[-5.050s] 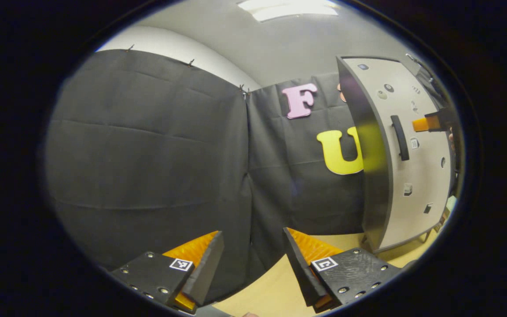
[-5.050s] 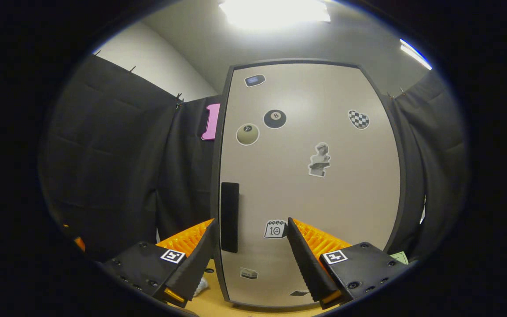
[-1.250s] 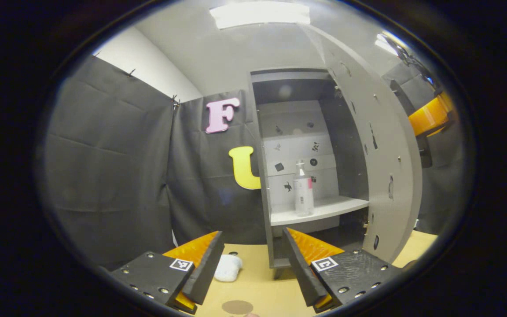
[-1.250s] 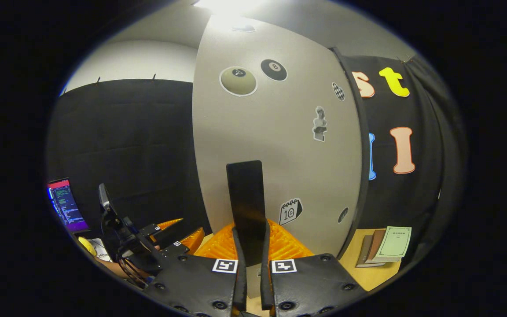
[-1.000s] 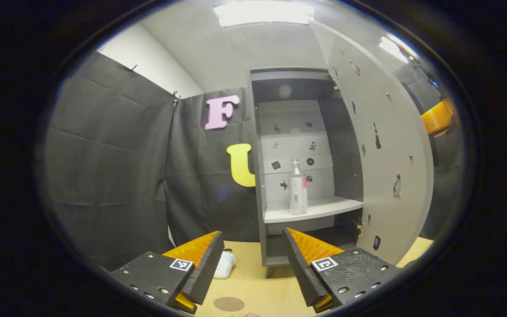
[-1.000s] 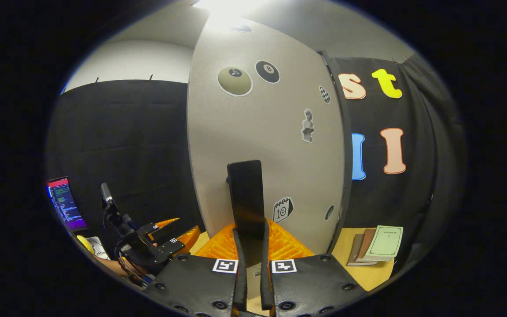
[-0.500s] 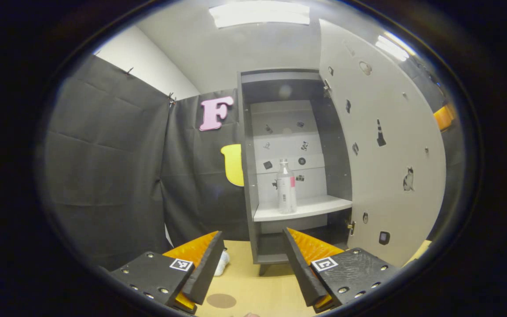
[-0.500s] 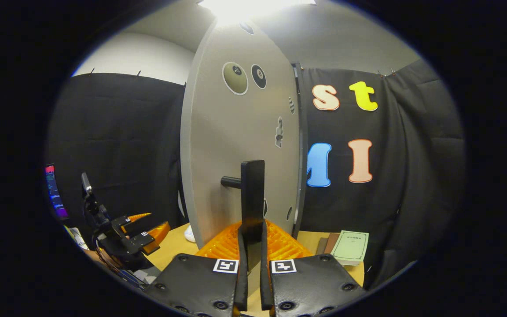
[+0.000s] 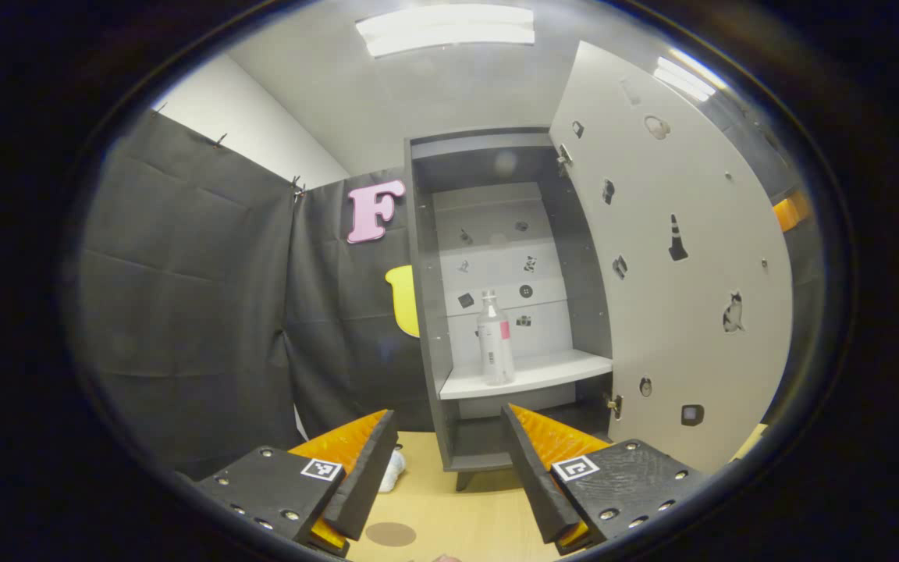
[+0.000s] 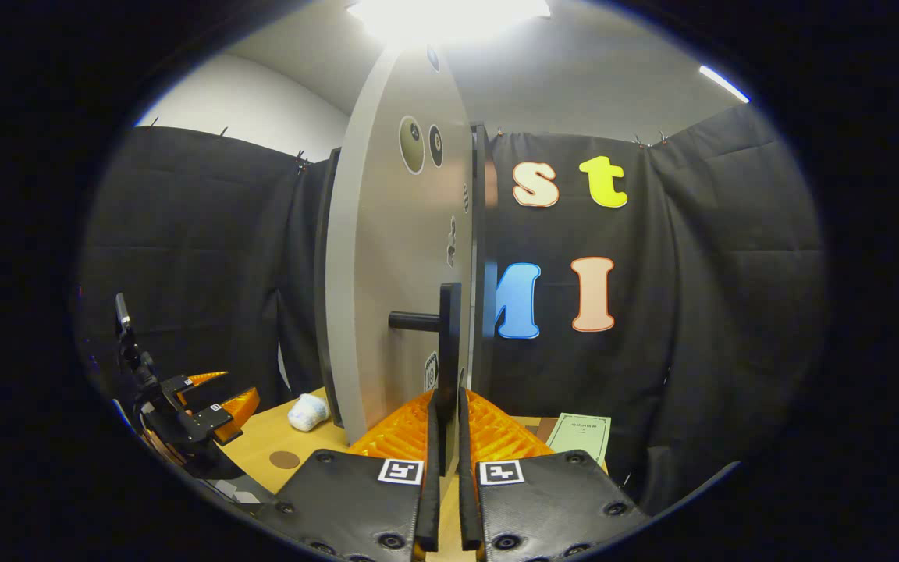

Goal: Open the cabinet door with the right hand, grasp the bottle in the cabinet with the left hand and place it on the coaster, then close the cabinet door with the right hand.

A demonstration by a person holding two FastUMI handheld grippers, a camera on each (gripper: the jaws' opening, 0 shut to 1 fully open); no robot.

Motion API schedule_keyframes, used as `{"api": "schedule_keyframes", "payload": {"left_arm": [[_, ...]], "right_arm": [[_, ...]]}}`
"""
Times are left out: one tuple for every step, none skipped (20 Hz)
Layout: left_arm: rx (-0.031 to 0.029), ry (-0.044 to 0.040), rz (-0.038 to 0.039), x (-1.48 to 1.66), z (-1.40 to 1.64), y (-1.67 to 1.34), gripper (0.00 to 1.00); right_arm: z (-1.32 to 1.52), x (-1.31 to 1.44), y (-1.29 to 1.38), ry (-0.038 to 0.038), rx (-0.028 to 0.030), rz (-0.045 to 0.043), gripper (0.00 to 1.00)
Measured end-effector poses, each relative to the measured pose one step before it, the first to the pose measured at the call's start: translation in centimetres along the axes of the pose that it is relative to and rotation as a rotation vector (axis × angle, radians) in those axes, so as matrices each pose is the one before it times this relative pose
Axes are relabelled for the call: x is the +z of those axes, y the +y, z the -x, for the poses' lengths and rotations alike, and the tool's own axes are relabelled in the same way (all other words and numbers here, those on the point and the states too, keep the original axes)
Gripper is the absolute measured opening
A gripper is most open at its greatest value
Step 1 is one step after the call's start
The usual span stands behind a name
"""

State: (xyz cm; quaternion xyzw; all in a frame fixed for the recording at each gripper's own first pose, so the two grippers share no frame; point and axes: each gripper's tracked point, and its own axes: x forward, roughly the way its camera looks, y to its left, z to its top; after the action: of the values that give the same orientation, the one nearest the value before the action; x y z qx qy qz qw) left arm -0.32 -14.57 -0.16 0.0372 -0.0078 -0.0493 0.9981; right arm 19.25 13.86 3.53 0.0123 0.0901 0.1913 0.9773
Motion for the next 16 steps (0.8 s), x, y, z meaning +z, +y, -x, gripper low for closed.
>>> {"api": "schedule_keyframes", "payload": {"left_arm": [[-0.00429, -0.00609, 0.00180, 0.515, -0.306, -0.116, 0.82], [-0.00758, -0.00664, 0.00565, 0.666, -0.347, -0.135, 0.82], [-0.00782, -0.00319, 0.01148, 0.568, -0.635, -0.060, 0.82], [-0.01407, -0.00286, 0.01780, 0.531, -0.662, -0.276, 0.81], [-0.02022, -0.00583, 0.02111, 0.803, -0.857, -0.249, 0.81], [-0.01956, -0.00370, 0.01699, 0.499, -0.852, -0.315, 0.82], [-0.01745, -0.00660, 0.01339, 0.679, -0.909, -0.256, 0.82], [-0.00856, -0.00702, 0.00745, 0.602, -1.002, 0.180, 0.82], [-0.00183, -0.00409, -0.00063, 0.446, -1.222, 0.090, 0.82], [-0.00070, 0.00235, -0.00337, 0.184, -1.168, 0.089, 0.82], [-0.00205, 0.00270, -0.00298, 0.213, -1.156, -0.021, 0.82], [-0.00477, -0.00151, -0.00031, 0.156, -1.108, 0.003, 0.80], [-0.00592, 0.00208, 0.00039, 0.092, -1.126, -0.031, 0.82], [-0.00817, 0.00390, 0.00063, -0.158, -1.170, -0.126, 0.82], [-0.01101, 0.00372, 0.00154, -0.096, -1.247, -0.128, 0.82], [-0.01265, 0.00305, 0.00216, -0.035, -1.043, -0.133, 0.82]], "right_arm": [[0.733, 0.073, -0.394, -0.00518, -0.01109, 0.00869, 0.12], [0.755, -0.082, -0.252, -0.00578, -0.00472, 0.00696, 0.12], [0.621, 0.017, -0.053, -0.00216, 0.00914, -0.00524, 0.12], [0.442, -0.070, -0.009, -0.00113, -0.00541, -0.00500, 0.11], [0.344, 0.376, -1.192, -0.00352, -0.03821, 0.01491, 0.11], [0.785, 0.121, -1.621, -0.00728, -0.04457, 0.01482, 0.13], [0.120, -0.162, -1.030, -0.00148, -0.02987, 0.00348, 0.14], [0.040, -0.448, -0.780, 0.00176, -0.03059, -0.00280, 0.17], [-0.040, -0.380, -0.609, 0.00160, -0.02057, -0.00813, 0.45], [-0.233, -0.071, -0.935, -0.00039, -0.04195, -0.00856, 0.72], [-0.008, -0.469, -1.202, -0.00079, -0.04504, -0.00543, 0.99], [-0.017, -0.022, -0.824, 0.00282, -0.03216, -0.00231, 0.97], [0.047, -0.125, -0.666, 0.00007, -0.02679, -0.00696, 0.95], [-0.160, -0.048, -0.594, -0.00280, -0.02585, -0.01232, 0.93], [-0.114, -0.005, -0.417, -0.00267, -0.02091, -0.01422, 0.93], [-0.081, -0.280, -0.261, 0.00031, -0.01753, -0.01185, 0.95]]}}
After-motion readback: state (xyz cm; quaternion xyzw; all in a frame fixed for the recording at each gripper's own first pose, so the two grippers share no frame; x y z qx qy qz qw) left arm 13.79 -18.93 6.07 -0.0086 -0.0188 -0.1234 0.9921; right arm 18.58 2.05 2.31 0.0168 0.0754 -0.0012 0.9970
